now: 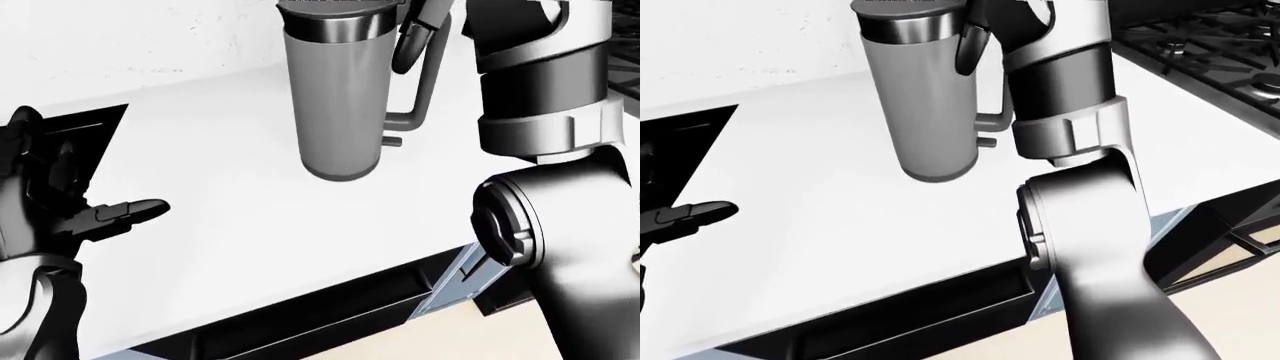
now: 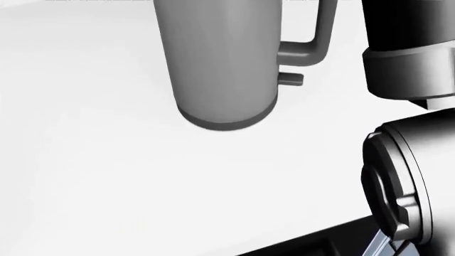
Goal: Close the lid of the electric kettle.
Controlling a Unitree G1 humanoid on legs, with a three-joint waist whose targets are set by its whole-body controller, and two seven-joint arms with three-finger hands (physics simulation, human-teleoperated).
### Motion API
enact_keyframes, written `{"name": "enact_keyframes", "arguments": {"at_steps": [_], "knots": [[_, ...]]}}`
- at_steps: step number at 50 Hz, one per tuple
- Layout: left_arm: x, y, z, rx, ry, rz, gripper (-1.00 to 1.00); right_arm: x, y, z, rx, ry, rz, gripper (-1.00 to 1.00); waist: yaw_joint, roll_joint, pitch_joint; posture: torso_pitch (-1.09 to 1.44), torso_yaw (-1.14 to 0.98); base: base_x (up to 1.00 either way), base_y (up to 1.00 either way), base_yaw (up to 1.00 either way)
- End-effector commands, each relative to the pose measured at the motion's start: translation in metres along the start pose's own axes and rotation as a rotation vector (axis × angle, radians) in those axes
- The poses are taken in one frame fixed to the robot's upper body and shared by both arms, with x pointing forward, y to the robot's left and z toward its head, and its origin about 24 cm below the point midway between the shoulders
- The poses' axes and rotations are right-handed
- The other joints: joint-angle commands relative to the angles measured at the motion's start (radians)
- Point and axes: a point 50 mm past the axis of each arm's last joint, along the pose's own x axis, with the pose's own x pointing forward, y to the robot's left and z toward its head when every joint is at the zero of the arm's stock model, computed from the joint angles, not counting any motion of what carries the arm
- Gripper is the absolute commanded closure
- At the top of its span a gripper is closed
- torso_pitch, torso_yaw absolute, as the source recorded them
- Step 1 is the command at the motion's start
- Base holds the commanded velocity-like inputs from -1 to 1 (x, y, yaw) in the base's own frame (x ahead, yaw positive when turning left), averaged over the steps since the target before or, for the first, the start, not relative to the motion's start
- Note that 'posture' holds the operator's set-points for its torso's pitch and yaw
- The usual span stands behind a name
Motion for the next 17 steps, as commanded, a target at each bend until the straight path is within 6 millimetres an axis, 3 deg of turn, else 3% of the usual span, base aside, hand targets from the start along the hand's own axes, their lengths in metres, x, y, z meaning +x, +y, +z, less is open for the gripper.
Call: {"name": "enact_keyframes", "arguments": {"at_steps": [1, 6, 17], "knots": [[-0.001, 0.000, 0.017, 0.014, -0.085, -0.003, -1.00, -0.014, -0.018, 0.010, -0.022, -0.034, -0.083, -1.00, -0.001, 0.005, -0.028, 0.00, 0.00, 0.00, 0.00, 0.00], [0.001, 0.000, 0.013, 0.014, -0.083, -0.001, -1.00, -0.018, -0.024, 0.007, -0.025, -0.027, -0.092, -1.00, -0.001, 0.005, -0.025, 0.00, 0.00, 0.00, 0.00, 0.00], [0.000, 0.001, 0.013, 0.017, -0.083, 0.000, -1.00, -0.050, -0.049, -0.031, -0.023, 0.058, -0.145, -1.00, 0.003, -0.006, -0.020, 0.00, 0.00, 0.00, 0.00, 0.00]]}}
